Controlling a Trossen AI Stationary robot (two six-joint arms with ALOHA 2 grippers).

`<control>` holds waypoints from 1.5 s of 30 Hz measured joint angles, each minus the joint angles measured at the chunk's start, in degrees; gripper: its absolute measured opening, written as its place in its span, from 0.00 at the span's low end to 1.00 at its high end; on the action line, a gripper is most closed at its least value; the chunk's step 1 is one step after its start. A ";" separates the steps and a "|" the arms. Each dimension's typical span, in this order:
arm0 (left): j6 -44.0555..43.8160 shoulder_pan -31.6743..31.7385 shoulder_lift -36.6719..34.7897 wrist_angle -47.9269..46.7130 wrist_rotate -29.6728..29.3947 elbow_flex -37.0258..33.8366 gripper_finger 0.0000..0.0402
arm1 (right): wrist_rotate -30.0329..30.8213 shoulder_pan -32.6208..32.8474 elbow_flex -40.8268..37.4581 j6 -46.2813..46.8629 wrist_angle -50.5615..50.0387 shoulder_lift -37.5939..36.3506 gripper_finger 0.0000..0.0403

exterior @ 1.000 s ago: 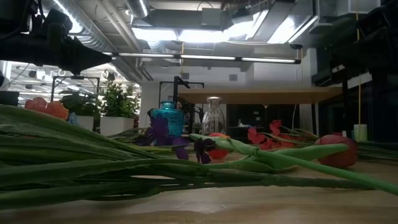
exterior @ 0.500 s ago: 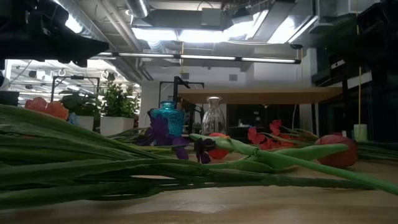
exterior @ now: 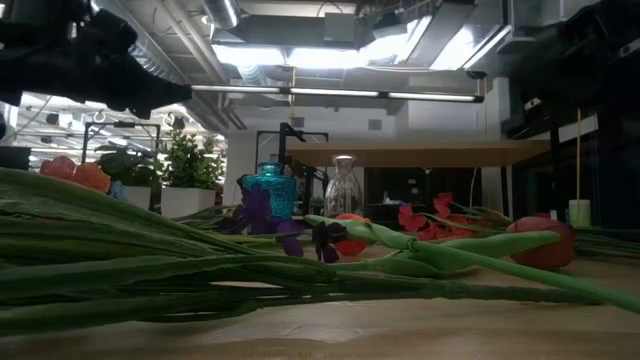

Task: Pick and place flowers into a vace then onto a shelf
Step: Put the red flowers into the transparent vase

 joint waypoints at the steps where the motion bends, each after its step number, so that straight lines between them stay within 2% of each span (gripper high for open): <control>1: 0.00 0.00 1.56 0.01 0.00 0.60 0.01 | 0.01 0.00 0.47 0.00 0.00 0.73 0.01; 10: 2.86 -0.31 12.10 0.07 0.65 4.75 0.01 | 2.24 0.02 4.49 -0.01 -0.13 8.74 0.00; 14: 3.00 -3.59 14.48 0.04 1.66 5.21 0.00 | 2.10 0.02 7.31 0.53 -3.77 13.23 0.00; 16: 3.04 -6.32 15.46 1.13 -0.65 5.29 0.00 | 2.10 0.15 9.95 1.60 -8.10 15.24 0.00; 23: 1.45 -18.33 19.17 7.88 -14.33 5.37 0.00 | 2.34 4.03 21.94 5.18 -24.61 22.07 0.00; 30: -2.15 -29.39 24.97 10.02 -26.52 7.93 0.00 | 7.75 11.12 26.63 10.87 -30.70 27.89 0.00; 37: -2.70 -35.39 34.70 6.24 -29.73 16.75 0.00 | 12.05 17.62 28.78 16.30 -31.42 32.40 0.00; 41: -6.60 -36.88 40.34 1.03 -31.78 21.09 0.01 | 15.10 20.63 30.40 19.67 -33.75 34.61 0.00; 45: -12.09 -37.49 44.82 -2.76 -31.86 23.70 0.01 | 15.61 22.66 32.01 23.15 -35.22 36.21 0.00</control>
